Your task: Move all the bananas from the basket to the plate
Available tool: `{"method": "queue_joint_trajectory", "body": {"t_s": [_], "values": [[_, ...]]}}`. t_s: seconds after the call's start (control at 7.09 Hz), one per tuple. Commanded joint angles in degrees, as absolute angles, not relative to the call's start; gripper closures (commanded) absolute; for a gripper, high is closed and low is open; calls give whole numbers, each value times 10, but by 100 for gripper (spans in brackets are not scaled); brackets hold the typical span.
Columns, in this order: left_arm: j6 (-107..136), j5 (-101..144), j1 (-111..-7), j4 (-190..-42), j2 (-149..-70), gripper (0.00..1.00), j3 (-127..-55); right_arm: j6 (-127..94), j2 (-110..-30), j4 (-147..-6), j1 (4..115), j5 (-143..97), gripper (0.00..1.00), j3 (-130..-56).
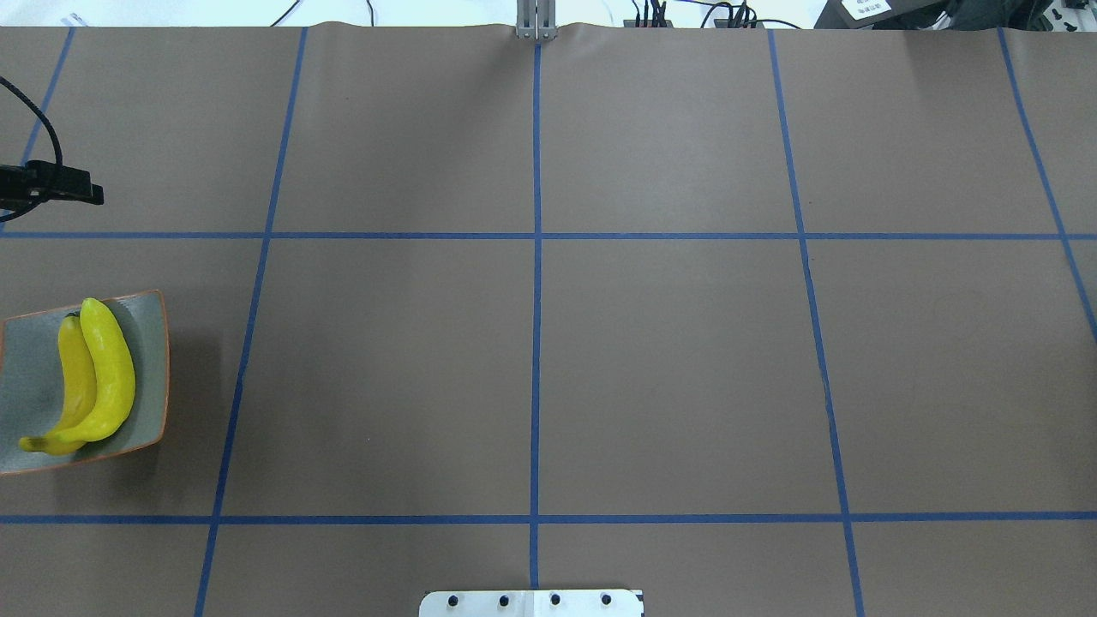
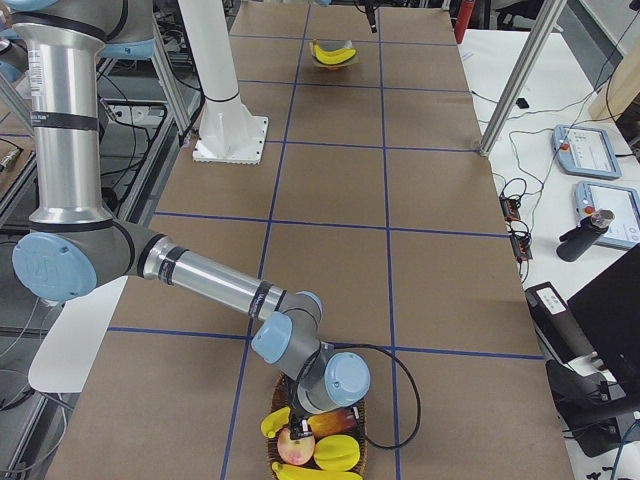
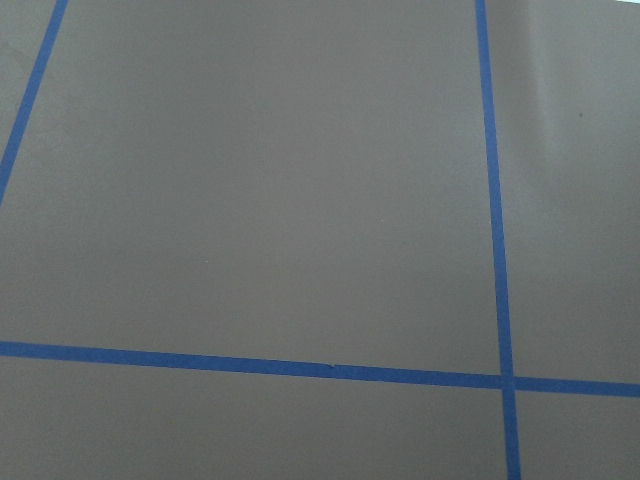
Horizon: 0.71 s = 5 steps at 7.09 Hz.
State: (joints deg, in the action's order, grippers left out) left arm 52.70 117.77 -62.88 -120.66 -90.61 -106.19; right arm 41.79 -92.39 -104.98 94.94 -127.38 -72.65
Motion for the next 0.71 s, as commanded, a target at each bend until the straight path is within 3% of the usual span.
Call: {"method": "queue_joint_trajectory", "body": {"t_s": [0.0, 0.56], "values": [[527, 1178, -628, -1208, -907, 0, -1066, 428, -921, -1049, 953, -1267, 25, -727], [534, 1178, -624, -1208, -907, 0, -1067, 442, -912, -1048, 954, -1245, 25, -723]]}}
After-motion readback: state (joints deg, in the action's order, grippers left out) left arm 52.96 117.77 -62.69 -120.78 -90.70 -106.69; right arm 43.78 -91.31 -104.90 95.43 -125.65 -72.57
